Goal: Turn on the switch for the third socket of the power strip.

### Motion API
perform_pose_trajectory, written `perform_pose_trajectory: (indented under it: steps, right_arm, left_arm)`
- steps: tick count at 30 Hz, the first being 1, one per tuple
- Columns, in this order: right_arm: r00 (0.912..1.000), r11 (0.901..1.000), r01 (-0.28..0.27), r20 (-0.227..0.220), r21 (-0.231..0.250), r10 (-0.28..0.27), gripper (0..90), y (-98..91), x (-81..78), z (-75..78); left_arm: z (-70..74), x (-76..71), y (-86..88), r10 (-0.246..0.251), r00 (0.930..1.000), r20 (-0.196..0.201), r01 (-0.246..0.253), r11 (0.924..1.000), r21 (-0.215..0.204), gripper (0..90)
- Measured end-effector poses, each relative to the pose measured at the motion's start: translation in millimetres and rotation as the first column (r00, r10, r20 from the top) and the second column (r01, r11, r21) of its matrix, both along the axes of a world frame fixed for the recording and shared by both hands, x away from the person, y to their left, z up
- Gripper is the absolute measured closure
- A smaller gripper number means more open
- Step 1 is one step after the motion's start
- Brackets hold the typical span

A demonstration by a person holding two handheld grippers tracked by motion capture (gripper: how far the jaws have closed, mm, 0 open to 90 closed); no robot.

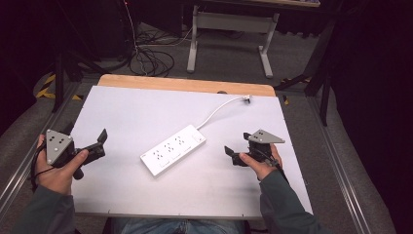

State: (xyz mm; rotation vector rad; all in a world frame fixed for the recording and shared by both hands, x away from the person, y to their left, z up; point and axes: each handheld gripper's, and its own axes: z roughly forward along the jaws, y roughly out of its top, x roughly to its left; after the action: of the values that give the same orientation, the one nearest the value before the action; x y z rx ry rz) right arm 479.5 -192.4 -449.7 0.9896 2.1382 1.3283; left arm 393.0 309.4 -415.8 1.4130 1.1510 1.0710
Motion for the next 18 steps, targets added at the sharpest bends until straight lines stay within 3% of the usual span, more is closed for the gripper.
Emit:
perform_pose_trajectory:
  steps: [18]
  right_arm:
    - [1.0000, 1.0000, 0.000, 0.002, 0.001, 0.000, 9.6, 0.4, -0.3, 0.2]
  left_arm:
    - [0.0, 0.2, -0.5, -0.005, 1.0000, -0.003, 0.005, 1.0000, 0.004, 2.1]
